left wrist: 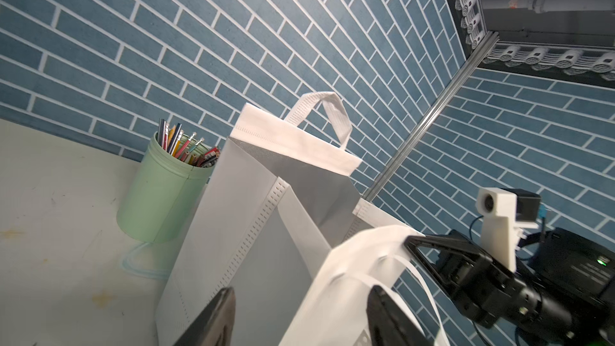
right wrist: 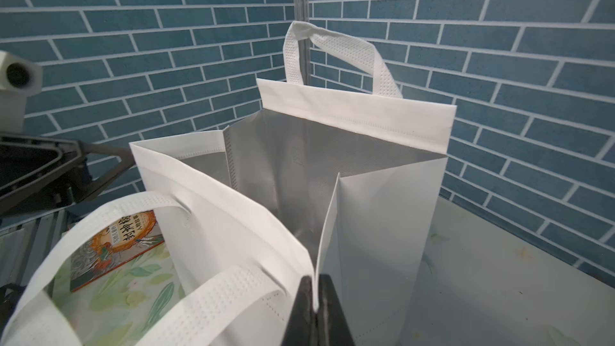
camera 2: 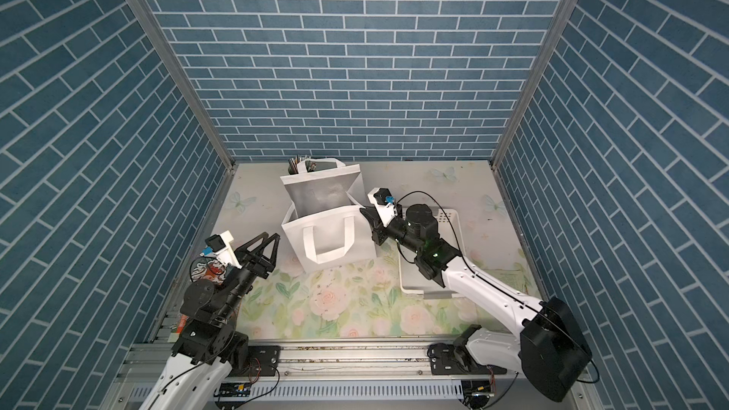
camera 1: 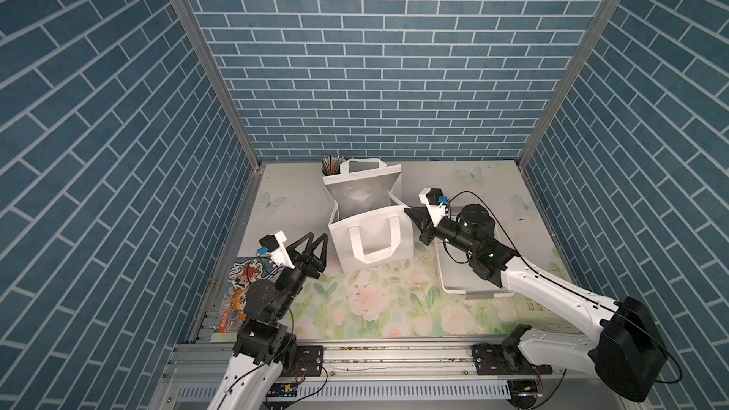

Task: Place the ice pack in the delivery bag
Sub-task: Close the delivery bag at the center of the board.

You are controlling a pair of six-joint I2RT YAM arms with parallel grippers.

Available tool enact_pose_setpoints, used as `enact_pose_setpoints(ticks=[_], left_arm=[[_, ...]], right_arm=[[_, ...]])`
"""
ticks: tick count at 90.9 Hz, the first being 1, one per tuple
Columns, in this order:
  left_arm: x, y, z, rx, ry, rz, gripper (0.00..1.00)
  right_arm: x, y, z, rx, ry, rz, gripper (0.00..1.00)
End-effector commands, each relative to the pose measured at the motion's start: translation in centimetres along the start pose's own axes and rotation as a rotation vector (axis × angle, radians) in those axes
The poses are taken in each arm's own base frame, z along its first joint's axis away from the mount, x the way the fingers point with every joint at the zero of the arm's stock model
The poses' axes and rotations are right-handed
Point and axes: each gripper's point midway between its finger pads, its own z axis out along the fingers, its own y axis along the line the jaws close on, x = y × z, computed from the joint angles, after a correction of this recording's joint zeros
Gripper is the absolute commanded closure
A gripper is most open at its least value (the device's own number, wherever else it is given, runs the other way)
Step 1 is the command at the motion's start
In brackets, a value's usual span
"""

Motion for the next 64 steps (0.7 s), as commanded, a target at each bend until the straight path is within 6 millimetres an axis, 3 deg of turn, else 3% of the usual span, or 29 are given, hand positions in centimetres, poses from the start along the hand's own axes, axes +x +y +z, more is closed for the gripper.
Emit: enact_pose_setpoints(ticks=[1,13,31,46,64], left_arm=[[-0.6,-1.2,-0.3,0.077,-0.051,0.036,0.29],[0.1,-1.0,0.3,0.081,-0.022,0.040,0.27],[1.3,-2.3,1.4,0.181,0.037,0.030,0.26],[2.7,-3.0,1.3,0.247,0.066,0.053,0.09],[3.7,-1.7,1.3,0.190,0.062,0.106,0.03]], right_arm=[[-1.9,-1.5,0.0,0.026,-0.031,0.048,1.00],[-1.8,-1.4,-0.1,0.014,-0.030,0.046,1.00],[-1.5,-1.6,0.2,0.017,-0.006,0.054,1.00],[-1.0,-2.1,0.8,0.036,0.032,0.069,1.00],[-0.9,-2.5,1.0,0.056,0.047,0.075,1.00]])
